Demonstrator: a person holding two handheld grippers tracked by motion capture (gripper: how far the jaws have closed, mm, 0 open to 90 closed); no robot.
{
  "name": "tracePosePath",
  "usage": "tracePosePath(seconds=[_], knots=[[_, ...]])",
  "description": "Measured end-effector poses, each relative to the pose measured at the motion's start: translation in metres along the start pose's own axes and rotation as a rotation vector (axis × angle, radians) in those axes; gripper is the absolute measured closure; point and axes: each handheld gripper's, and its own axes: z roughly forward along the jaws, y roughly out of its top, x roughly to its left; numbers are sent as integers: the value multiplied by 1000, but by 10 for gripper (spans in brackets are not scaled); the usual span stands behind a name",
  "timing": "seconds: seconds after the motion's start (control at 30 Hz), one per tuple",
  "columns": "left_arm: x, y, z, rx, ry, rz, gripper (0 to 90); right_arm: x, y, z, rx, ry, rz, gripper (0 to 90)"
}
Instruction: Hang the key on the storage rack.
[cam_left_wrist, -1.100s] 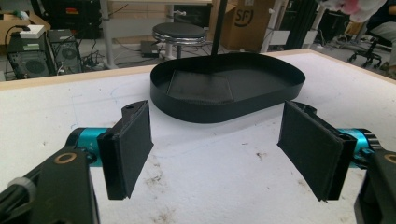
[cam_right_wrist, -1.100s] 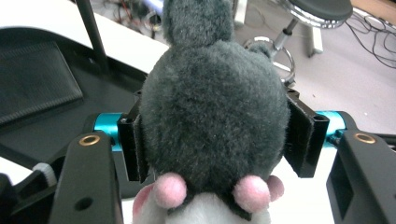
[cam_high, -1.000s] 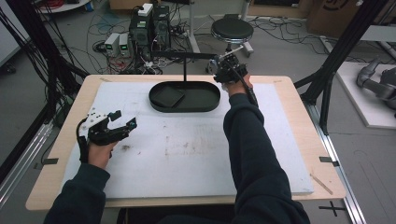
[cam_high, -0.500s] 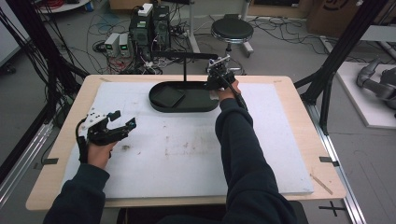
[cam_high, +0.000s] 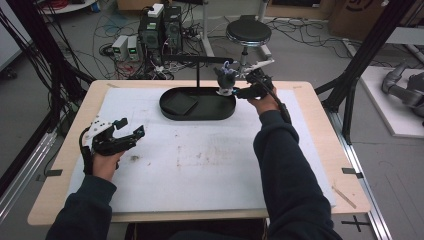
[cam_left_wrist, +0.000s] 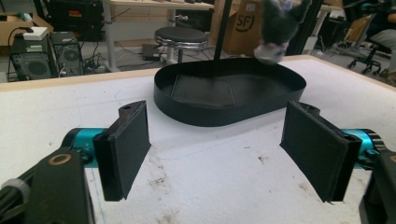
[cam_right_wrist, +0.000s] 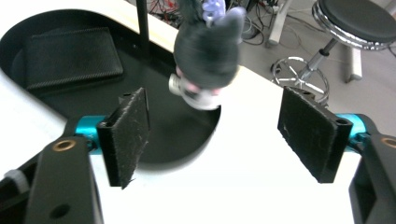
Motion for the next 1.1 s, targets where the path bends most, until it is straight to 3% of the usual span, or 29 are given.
tracePosePath(seconds=[0.1, 0.17, 0.27, 0.37, 0.53, 0.8, 1.1], knots=[[1, 1, -1, 3, 14, 3, 204, -5, -13, -21, -66, 50, 6, 277], [2, 1, -1, 7, 23, 3, 175, -8, -21, -32, -33, 64, -6, 265], [2, 1, -1, 13, 20, 1, 175, -10, -36, -50, -80, 77, -13, 262], [0, 1, 0, 20, 4, 13, 175, -9, -52, -64, -67, 88, 8, 204], [-4, 0, 3, 27, -3, 30, 176, 0, -89, -82, -108, 109, 4, 203], [-4, 1, 0, 11, 5, 35, 176, 10, -145, -94, -150, 63, 37, 203], [-10, 2, -1, 5, -10, 63, 177, 14, -165, -94, -161, 12, 48, 203]])
